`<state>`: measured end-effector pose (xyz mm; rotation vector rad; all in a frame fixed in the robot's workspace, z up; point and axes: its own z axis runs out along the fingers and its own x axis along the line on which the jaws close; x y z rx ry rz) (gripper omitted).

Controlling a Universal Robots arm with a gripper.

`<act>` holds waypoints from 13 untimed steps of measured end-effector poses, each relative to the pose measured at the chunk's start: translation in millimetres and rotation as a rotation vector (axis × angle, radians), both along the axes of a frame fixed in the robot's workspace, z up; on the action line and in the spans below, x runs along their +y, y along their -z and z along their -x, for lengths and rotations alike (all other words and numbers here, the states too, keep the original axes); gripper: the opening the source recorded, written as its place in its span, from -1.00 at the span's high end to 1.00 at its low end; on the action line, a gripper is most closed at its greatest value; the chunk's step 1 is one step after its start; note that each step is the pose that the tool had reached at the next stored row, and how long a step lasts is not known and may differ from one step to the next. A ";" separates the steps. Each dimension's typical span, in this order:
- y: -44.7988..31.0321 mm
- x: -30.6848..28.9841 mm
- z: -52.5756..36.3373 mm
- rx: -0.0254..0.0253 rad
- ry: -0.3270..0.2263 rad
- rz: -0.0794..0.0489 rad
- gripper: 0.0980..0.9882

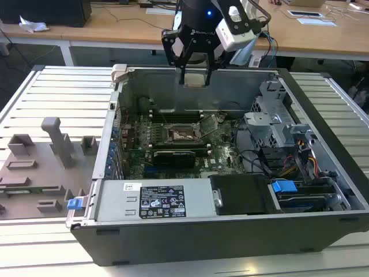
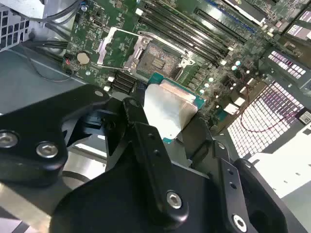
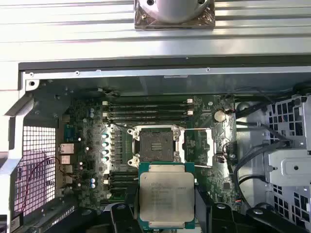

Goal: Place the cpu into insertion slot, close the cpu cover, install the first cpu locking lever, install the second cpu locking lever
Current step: 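Place the cpu into insertion slot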

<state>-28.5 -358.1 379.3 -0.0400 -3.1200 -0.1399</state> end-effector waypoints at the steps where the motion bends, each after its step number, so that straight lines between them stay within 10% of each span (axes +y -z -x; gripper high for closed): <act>1: 3.1 0.0 0.0 -0.0001 0.000 0.000 0.00; 13: 17.6 0.0 0.0 0.0000 0.000 0.000 0.00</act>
